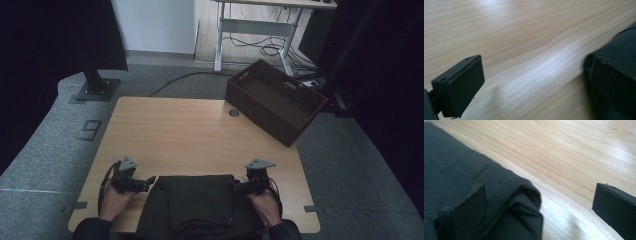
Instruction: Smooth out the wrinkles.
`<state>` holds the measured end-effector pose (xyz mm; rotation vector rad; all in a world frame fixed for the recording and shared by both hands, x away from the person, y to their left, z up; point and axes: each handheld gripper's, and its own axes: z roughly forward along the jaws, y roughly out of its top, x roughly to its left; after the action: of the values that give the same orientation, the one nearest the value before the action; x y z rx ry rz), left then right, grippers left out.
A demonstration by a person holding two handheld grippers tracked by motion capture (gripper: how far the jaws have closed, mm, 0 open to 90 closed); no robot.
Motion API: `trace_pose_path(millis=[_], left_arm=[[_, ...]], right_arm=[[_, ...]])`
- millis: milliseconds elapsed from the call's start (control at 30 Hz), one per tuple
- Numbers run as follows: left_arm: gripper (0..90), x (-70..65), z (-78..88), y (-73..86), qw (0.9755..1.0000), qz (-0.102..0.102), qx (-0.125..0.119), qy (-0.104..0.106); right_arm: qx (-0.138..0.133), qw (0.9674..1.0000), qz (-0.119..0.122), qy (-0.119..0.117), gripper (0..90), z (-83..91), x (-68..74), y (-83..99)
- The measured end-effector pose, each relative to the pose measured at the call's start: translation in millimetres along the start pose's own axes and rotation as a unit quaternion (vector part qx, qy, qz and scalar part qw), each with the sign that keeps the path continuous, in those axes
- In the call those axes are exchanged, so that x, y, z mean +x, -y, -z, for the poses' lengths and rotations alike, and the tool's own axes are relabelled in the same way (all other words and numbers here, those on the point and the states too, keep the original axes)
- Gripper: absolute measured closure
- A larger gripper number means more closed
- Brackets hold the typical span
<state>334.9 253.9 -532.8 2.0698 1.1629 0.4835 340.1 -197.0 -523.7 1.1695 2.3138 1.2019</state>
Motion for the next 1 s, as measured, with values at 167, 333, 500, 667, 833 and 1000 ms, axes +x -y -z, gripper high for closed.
trace_pose_path(millis=[167, 333, 500, 667, 833, 1000], left_arm=[[0.0, 3.1, -7.2, 4.4, 0.9998, 0.0, 0.02, -0.007], [0.0, 1.6, -14.7, 7.2, 0.9988, -0.004, 0.049, -0.005], [0.0, 0.8, -15.0, 7.0, 0.9987, -0.005, 0.05, -0.004], [0.0, 0.4, -15.0, 7.1, 0.9987, -0.005, 0.051, -0.004], [0.0, -0.1, -15.1, 7.1, 0.9987, -0.003, 0.051, -0.005], [0.0, -0.2, -15.1, 7.0, 0.9987, -0.003, 0.051, -0.005]], right_arm=[[0.012, 0.9997, -0.001, 0.019, 0.0, 5.3, -10.9, -1.8], [0.022, 0.9992, 0.005, 0.032, 0.0, 10.2, -21.7, -4.6], [0.039, 0.998, 0.024, 0.043, 0.0, 13.3, -35.4, -10.4], [0.034, 0.9984, 0.011, 0.044, 0.0, 17.1, -51.8, -16.5], [0.036, 0.9977, 0.004, 0.057, 0.0, 22.2, -66.5, -24.4], [0.036, 0.997, -0.004, 0.068, 0.0, 24.8, -81.3, -33.1]])
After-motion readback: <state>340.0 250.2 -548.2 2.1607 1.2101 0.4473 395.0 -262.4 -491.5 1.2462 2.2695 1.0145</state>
